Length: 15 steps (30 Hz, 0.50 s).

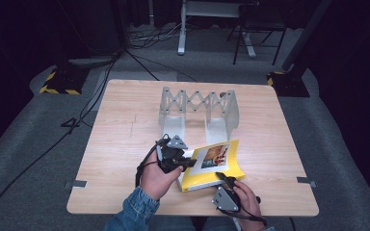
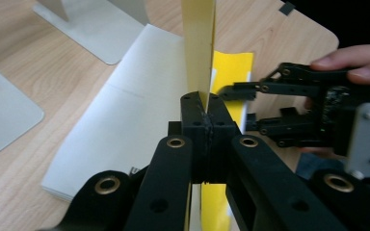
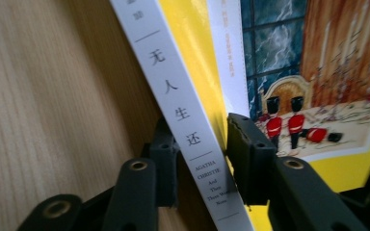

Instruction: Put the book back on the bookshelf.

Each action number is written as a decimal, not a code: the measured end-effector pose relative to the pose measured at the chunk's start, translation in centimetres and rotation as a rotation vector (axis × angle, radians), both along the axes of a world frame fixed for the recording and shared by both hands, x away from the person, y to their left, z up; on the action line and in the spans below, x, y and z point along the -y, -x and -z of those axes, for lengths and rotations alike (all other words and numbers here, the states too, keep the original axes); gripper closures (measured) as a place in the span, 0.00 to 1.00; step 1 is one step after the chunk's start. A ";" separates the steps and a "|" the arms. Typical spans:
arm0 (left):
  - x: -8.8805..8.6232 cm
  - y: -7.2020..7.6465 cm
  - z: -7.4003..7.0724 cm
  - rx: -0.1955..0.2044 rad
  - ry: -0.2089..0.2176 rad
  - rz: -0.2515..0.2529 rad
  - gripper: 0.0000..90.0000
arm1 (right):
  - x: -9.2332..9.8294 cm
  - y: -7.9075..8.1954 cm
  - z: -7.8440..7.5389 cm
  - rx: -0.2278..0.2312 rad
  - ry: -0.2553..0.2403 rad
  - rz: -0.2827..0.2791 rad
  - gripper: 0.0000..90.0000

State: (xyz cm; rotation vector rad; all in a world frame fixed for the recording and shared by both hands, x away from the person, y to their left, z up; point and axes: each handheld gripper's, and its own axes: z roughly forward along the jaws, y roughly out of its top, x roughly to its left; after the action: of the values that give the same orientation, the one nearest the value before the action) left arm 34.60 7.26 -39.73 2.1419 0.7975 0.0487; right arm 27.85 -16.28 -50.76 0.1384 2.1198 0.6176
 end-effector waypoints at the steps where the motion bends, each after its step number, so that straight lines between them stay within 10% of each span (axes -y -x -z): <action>1: -0.2 -0.1 0.0 0.015 -0.008 -0.008 0.95 | -0.1 0.1 -0.3 0.011 0.024 -0.012 0.76; 8: -1.9 0.0 0.5 0.057 -0.036 -0.151 0.70 | 0.3 0.3 -2.0 0.019 -0.017 -0.016 0.82; 15: -4.6 0.8 1.1 0.139 0.044 -0.240 0.44 | 0.5 0.3 -3.3 -0.021 -0.089 -0.002 0.85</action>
State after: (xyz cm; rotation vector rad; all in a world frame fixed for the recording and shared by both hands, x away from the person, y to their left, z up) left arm 33.76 11.84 -40.79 1.9682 0.9599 0.2998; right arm 27.51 -16.82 -47.45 0.1929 2.1140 0.7151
